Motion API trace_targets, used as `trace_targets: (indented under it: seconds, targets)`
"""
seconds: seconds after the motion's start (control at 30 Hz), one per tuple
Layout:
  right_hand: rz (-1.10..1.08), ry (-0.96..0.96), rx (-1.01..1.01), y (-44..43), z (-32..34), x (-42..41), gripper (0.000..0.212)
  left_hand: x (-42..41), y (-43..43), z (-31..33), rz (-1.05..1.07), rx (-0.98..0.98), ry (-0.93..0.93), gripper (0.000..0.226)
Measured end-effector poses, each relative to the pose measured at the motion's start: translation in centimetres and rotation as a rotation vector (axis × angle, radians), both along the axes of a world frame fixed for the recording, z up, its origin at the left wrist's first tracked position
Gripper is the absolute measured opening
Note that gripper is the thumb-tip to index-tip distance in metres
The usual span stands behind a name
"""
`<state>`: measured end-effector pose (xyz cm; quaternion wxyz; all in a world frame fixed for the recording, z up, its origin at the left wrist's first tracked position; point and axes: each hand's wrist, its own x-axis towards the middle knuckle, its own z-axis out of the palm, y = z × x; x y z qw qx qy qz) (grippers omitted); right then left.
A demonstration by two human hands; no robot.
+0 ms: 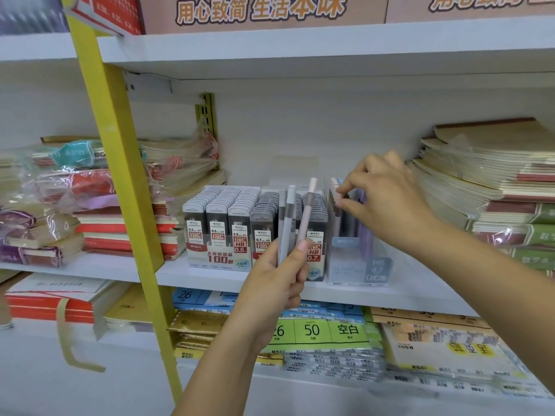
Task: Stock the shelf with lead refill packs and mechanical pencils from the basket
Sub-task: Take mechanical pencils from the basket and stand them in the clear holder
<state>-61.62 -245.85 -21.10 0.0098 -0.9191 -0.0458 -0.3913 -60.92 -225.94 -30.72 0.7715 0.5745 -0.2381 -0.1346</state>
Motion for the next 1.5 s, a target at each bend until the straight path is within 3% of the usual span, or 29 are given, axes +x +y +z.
trace_targets:
  seconds: [0.1, 0.17, 0.27, 0.37, 0.47, 0.57, 0.63, 0.93, 1.43, 1.5]
  targets:
    - [0.066, -0.07, 0.107, 0.2, 0.0, -0.5, 0.021, 0.0, -0.2, 0.5, -0.02, -0.017, -0.017, 0.043]
    - [0.236, -0.051, 0.378, 0.9, 0.2, -1.3, 0.025, 0.0, -0.4, 0.9, -0.039, -0.013, -0.033, 0.039]
    - [0.456, 0.151, 0.812, 2.1, 1.0, -2.5, 0.034, -0.2, -0.7, 1.5, -0.067, 0.007, -0.055, 0.032]
    - [0.532, 0.23, 0.976, 2.5, 1.7, -2.7, 0.026, -0.3, -1.1, 2.2, -0.096, 0.065, -0.092, 0.03]
    - [0.582, 0.082, 1.048, 1.8, 2.5, -2.9, 0.019, -0.1, -1.1, 2.9, -0.062, 0.069, -0.079, 0.036]
    - [0.587, -0.138, 0.957, 0.2, 3.4, -3.4, 0.021, 0.2, -0.7, 2.9, -0.02, 0.015, -0.05, 0.025]
    - [0.562, -0.183, 0.825, -0.6, 3.5, -3.5, 0.024, 0.4, -0.4, 2.7, -0.018, 0.002, -0.028, 0.028]
    - [0.277, -0.044, 0.248, 0.9, -0.3, -2.7, 0.026, 0.6, 0.1, 1.4, 0.018, 0.027, -0.029, 0.025]
    - [0.221, 0.02, 0.324, 0.8, -0.5, -2.3, 0.022, 0.4, -0.3, 1.5, 0.035, 0.071, -0.04, 0.019]
    - [0.157, 0.005, 0.185, 1.1, -0.7, -2.0, 0.018, 0.2, -0.3, 1.5, 0.022, 0.068, -0.041, 0.021]
